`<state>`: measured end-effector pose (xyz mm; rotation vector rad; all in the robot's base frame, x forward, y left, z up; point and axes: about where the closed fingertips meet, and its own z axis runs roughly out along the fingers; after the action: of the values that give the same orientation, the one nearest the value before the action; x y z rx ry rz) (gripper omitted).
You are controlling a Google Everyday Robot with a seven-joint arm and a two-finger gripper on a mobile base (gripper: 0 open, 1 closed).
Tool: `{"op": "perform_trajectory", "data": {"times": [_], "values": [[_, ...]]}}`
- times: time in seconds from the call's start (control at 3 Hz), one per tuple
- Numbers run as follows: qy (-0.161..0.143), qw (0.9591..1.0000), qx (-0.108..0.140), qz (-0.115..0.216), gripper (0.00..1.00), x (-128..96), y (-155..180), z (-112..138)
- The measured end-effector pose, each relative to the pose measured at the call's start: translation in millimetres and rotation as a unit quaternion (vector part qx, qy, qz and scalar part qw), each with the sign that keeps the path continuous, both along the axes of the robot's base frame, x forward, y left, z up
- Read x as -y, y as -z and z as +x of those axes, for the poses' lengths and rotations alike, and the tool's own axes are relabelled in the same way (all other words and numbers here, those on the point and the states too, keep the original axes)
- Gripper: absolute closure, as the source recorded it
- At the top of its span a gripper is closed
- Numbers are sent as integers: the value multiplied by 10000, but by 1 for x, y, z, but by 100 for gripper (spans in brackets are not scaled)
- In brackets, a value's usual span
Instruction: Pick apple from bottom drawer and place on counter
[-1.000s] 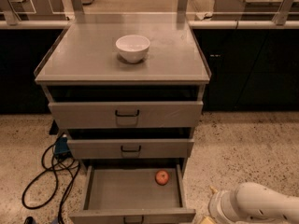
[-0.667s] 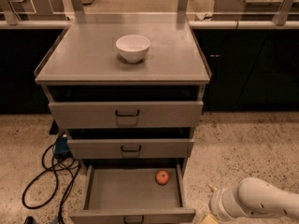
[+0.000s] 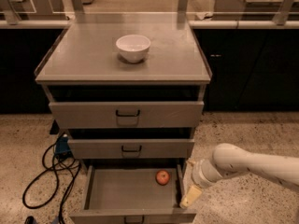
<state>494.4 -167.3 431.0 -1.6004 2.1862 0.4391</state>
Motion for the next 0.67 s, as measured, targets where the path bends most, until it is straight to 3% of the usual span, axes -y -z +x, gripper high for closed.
{"op": "perform_trajectory", "data": {"times": [0.33,0.67], "values": [[-207,9998,-56,0,0,-28,2,8],[-221,9964,-230,785,0,-36,11,-2]]}}
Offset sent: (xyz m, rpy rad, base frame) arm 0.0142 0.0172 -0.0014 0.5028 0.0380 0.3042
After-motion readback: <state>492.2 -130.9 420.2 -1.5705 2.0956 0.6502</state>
